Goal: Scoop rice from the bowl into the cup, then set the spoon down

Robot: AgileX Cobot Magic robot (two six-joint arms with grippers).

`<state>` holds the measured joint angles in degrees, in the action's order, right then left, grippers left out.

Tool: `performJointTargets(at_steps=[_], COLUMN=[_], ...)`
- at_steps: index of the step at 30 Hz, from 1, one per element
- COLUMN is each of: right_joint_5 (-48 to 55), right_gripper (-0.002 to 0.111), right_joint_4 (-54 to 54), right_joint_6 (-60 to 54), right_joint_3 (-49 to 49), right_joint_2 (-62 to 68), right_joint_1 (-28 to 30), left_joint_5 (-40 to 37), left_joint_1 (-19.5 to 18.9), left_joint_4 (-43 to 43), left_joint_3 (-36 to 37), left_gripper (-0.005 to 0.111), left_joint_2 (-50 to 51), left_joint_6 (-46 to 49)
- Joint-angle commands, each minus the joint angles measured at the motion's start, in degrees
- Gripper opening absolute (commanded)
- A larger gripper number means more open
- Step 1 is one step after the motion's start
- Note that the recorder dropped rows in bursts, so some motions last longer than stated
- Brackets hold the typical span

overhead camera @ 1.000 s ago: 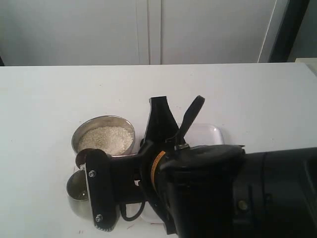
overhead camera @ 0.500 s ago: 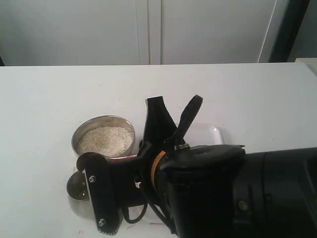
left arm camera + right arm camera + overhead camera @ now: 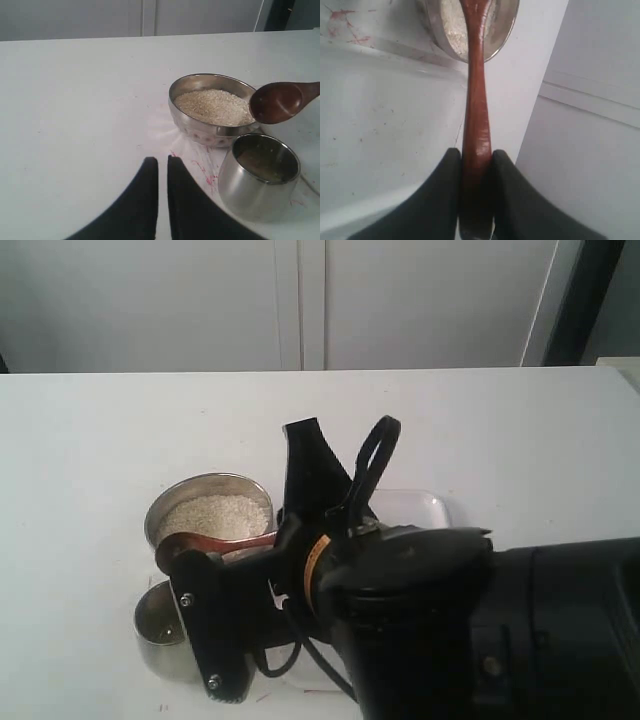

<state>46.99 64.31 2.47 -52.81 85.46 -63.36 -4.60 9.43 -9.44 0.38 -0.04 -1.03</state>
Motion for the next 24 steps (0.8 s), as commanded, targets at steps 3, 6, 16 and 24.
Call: performJointTargets(at_steps=[3,6,16,24], right_joint_5=[3.33,10.07,22.97,22.47], right_gripper=[0.0,0.0,0.0,0.0], right_joint_4=[-2.74,-3.01,-22.47,-30.45], right_joint_6=[7.78,22.81,58.95,72.67], right_joint_3=[0.27,0.27,0.16,0.16], right_joint_2=[-0.05,-2.36,-11.96,-9.8], right_joint_1=[-0.17,-0.17,-0.06,-0.06], left_joint_5=[0.23,0.23,0.23,0.23], left_joint_1=[0.41,0.41,0.41,0.41], left_joint_4=[-0.34,-0.34,-0.34,-0.34], left_joint_3=[-0.38,-0.38,-0.38,-0.38], left_gripper=[0.014,0.014,0.014,0.014], left_joint_2=[0.04,0.04,0.04,0.04], left_joint_6=[-0.03,-0.03,-0.03,-0.03])
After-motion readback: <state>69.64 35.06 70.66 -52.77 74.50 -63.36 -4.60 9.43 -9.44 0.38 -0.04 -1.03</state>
